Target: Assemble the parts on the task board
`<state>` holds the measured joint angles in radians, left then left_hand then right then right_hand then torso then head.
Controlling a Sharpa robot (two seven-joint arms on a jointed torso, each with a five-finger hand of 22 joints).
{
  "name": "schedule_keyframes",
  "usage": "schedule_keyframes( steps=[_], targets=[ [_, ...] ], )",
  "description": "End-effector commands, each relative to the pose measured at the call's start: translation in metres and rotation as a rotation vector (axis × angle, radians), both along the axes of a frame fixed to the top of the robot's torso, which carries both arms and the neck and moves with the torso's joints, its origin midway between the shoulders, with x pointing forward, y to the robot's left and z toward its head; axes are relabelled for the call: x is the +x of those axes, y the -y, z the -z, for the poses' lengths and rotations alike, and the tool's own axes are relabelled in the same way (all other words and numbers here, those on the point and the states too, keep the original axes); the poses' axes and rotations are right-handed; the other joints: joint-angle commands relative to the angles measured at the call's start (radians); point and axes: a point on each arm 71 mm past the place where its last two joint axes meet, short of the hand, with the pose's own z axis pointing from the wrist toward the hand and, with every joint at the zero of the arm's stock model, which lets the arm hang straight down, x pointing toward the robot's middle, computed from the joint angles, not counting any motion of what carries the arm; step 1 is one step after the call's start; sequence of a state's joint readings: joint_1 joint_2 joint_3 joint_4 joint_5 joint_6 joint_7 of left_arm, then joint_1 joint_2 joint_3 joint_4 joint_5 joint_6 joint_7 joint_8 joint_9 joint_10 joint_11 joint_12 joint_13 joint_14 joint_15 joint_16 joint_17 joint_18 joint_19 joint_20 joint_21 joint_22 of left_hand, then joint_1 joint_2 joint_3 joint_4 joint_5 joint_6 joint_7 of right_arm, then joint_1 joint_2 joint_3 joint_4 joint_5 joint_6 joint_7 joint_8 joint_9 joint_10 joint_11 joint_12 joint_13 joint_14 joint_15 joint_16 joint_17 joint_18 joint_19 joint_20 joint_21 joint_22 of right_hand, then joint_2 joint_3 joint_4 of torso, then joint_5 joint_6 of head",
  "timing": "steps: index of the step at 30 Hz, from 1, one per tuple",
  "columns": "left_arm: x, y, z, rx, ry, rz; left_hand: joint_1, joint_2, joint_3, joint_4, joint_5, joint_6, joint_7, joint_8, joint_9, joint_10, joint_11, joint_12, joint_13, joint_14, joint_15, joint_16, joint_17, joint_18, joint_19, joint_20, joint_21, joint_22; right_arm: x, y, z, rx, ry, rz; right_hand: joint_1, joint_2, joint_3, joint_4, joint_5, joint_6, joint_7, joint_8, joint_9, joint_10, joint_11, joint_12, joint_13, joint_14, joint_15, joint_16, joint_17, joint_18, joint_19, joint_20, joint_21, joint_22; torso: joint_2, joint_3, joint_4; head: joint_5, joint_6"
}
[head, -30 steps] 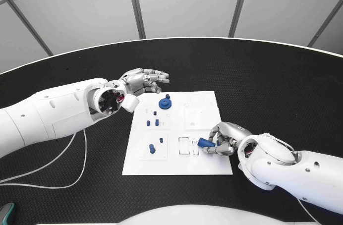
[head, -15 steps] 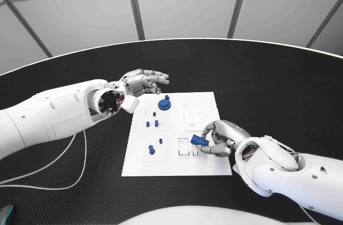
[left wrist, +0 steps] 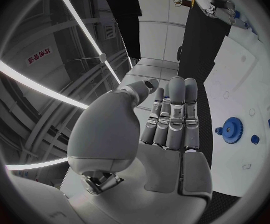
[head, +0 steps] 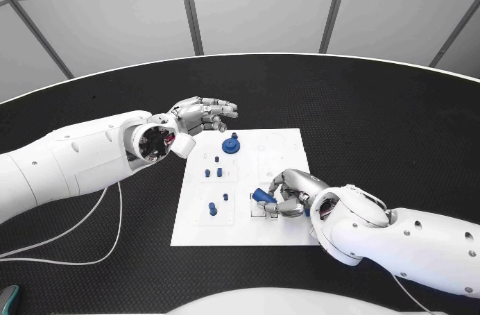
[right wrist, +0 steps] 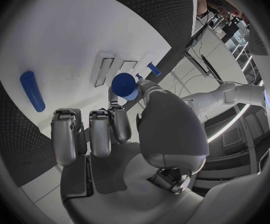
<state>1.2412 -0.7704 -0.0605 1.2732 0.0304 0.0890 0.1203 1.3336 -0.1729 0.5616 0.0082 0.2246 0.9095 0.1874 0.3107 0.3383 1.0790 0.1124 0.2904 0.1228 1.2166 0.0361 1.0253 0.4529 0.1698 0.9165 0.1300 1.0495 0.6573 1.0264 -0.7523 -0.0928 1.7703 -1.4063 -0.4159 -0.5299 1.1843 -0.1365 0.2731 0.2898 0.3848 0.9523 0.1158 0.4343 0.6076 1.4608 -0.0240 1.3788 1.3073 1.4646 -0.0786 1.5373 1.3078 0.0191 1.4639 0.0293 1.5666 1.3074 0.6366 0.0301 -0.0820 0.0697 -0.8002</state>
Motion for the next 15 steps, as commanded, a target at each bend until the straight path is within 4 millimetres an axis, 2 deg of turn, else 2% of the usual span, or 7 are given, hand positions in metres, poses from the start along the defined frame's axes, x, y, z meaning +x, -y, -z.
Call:
schedule_keyframes(
  steps=[1,3,5,15],
  targets=[
    [0.0001,0.0,0.0,0.0,0.0,0.0,-0.008,0.001,-0.001,0.003,0.004,-0.009,0.0,-0.001,0.002,-0.009,0.001,0.005,0.002,-0.006,-0.002,0.002,-0.001,0.015,-0.004,0.0,-0.004,-0.001,0.0021,-0.0024,0.0019,-0.007,-0.005,-0.003,-0.03,-0.002,0.009,0.003,-0.004,0.078,-0.07,0.023,0.014,0.016,-0.002,0.014,0.116,0.095,-0.009,0.006,0.21,-0.019,0.107,-0.009,0.004,0.263,0.0,0.0008,-0.0019,0.004,-0.002],
    [0.0002,0.0002,0.0001,0.0,-0.001,0.0,-0.008,0.001,-0.001,0.003,0.004,-0.009,0.0,-0.001,0.002,-0.009,0.001,0.005,0.002,-0.006,-0.002,0.002,-0.001,0.015,-0.004,0.0,-0.004,-0.001,0.0031,-0.0033,0.003,-0.012,-0.008,-0.005,-0.044,-0.001,0.01,0.003,-0.004,0.083,-0.072,0.028,0.016,0.021,-0.004,0.021,0.122,0.095,-0.011,0.007,0.21,-0.019,0.107,-0.011,0.004,0.263,0.001,0.0014,-0.0022,0.004,-0.002],
    [0.0002,0.0004,0.0001,0.001,-0.001,0.001,-0.008,0.001,-0.001,0.003,0.004,-0.009,0.0,-0.001,0.002,-0.009,0.001,0.005,0.002,-0.006,-0.002,0.002,-0.001,0.015,-0.004,0.0,-0.004,-0.001,0.0038,-0.0039,0.0038,-0.016,-0.011,-0.008,-0.097,0.003,0.008,0.003,0.015,0.092,-0.077,0.039,0.021,0.032,-0.008,0.034,0.135,0.096,-0.015,0.008,0.212,-0.019,0.107,-0.015,0.004,0.263,0.001,0.0014,-0.0022,0.004,-0.002],
    [0.0003,-0.0002,0.0003,0.002,-0.002,-0.001,-0.005,0.002,-0.001,0.002,0.004,-0.01,0.001,-0.001,0.002,-0.01,0.002,0.005,0.002,-0.006,-0.002,0.002,-0.002,0.015,-0.003,0.0,-0.005,-0.002,0.0039,-0.0055,0.0062,-0.039,-0.031,-0.028,-0.132,-0.003,-0.001,0.003,0.026,0.101,-0.082,0.051,0.027,0.044,-0.013,0.053,0.153,0.096,-0.018,0.008,0.213,-0.019,0.107,-0.018,0.004,0.263,0.0,0.0013,-0.0016,0.005,-0.006]
  ],
)
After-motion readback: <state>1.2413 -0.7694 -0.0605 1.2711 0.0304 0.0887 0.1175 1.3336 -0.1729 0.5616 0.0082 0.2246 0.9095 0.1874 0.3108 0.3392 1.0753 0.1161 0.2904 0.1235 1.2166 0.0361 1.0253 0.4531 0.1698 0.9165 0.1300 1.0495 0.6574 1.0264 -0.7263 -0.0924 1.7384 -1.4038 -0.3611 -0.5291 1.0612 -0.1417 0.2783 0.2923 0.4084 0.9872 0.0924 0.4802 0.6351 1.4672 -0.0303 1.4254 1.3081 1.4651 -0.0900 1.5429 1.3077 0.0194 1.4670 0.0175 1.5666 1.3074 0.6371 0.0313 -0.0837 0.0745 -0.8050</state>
